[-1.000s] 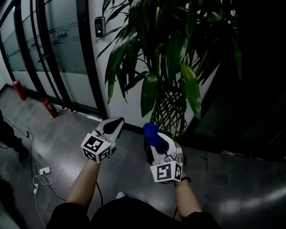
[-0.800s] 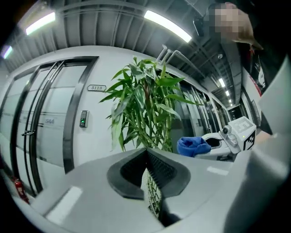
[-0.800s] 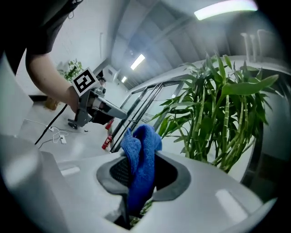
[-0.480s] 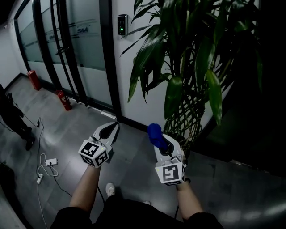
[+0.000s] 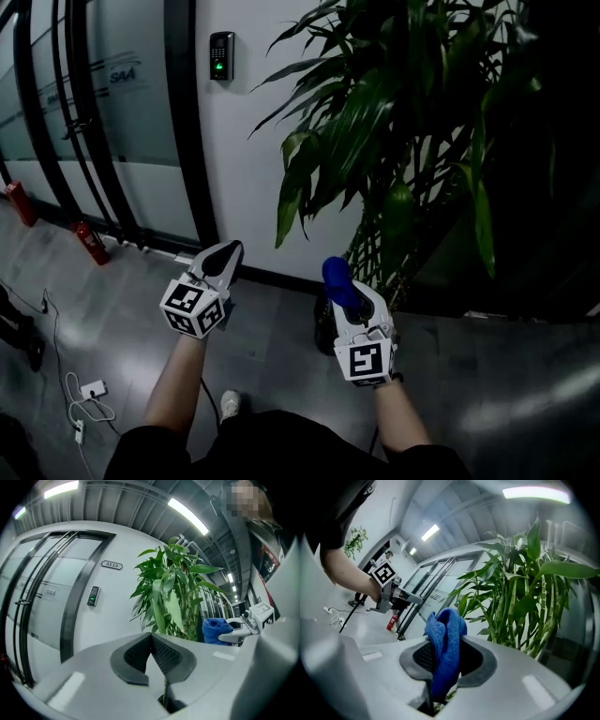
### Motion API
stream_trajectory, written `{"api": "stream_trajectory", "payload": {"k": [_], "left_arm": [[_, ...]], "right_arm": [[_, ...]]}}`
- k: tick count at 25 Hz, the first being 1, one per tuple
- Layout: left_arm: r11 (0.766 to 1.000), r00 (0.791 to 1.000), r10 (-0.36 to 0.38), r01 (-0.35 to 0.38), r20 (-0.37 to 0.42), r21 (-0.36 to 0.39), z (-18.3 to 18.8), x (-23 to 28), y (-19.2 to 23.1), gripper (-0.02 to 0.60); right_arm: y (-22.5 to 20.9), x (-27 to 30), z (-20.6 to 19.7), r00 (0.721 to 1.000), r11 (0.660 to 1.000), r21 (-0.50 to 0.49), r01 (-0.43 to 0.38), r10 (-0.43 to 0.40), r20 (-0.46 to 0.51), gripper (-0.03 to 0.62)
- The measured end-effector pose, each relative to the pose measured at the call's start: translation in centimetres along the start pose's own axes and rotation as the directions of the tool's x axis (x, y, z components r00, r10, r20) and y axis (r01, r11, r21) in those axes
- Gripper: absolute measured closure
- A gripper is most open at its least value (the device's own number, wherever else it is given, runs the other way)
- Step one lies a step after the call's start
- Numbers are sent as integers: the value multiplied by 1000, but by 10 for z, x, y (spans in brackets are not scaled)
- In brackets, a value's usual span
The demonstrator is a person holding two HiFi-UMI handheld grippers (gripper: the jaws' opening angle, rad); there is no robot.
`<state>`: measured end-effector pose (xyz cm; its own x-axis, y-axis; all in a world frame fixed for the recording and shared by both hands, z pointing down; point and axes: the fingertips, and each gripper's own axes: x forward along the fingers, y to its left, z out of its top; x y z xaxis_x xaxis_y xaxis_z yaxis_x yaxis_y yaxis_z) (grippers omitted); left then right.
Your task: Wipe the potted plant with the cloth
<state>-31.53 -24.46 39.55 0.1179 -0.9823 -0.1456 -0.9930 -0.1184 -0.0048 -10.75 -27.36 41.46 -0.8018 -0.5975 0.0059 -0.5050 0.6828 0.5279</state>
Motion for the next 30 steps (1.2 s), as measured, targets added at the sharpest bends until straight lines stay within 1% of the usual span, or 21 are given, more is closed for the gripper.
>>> {"api": "stream_trajectory", "payload": {"k": [2,3,4,5,6,8,10,13,15,16,17,18,21,24,26,28,30], "left_arm": [[996,996,-91,92,-13,22,-1,17,14,575],[988,989,-148,148,-14,31,-1,28,16,575],[977,978,-210,210,-11,38,-2,40,16,575],[961,961,-275,275,-5,42,-3,53,12,575],[940,941,-339,339,3,46,-4,65,8,575],[891,892,-452,451,9,53,-8,85,-2,575],[841,842,-539,539,0,57,-12,101,-13,575],[773,775,-632,632,-8,53,-9,120,-29,575],[732,733,-681,680,9,49,0,129,-42,575],[715,715,-699,698,23,52,7,133,-49,575],[702,701,-712,710,36,61,13,137,-54,575],[694,693,-720,716,46,74,19,141,-57,575],[688,686,-725,720,57,91,33,151,-63,575],[674,672,-738,729,65,117,47,156,-68,575],[672,669,-740,728,72,133,57,159,-68,575],[673,669,-739,728,79,131,66,160,-68,575],[664,659,-747,735,82,140,73,158,-70,575]], "right_arm": [[-2,13,10,997,997,27,73,-72,-14,507],[-6,18,14,994,993,39,112,-111,-21,507],[-10,21,17,988,987,46,155,-153,-33,507],[-15,24,20,979,979,45,199,-197,-47,507],[-19,27,23,969,969,36,243,-241,-59,507],[-22,31,31,946,948,5,319,-318,-68,507],[-23,35,42,924,927,-35,374,-376,-72,507],[-22,40,62,895,895,-122,430,-440,-76,507],[-22,40,78,877,874,-159,459,-474,-76,507],[-23,39,86,871,866,-170,471,-487,-70,507],[-25,40,96,866,858,-183,481,-497,-59,507],[-28,40,106,861,850,-197,489,-506,-44,507],[-37,43,135,853,824,-255,507,-521,11,507],[-45,54,166,855,785,-371,497,-515,56,507],[-50,67,182,859,754,-456,474,-509,52,507],[-56,80,193,860,735,-501,458,-508,41,507],[-62,91,200,852,711,-536,455,-523,30,507]]}}
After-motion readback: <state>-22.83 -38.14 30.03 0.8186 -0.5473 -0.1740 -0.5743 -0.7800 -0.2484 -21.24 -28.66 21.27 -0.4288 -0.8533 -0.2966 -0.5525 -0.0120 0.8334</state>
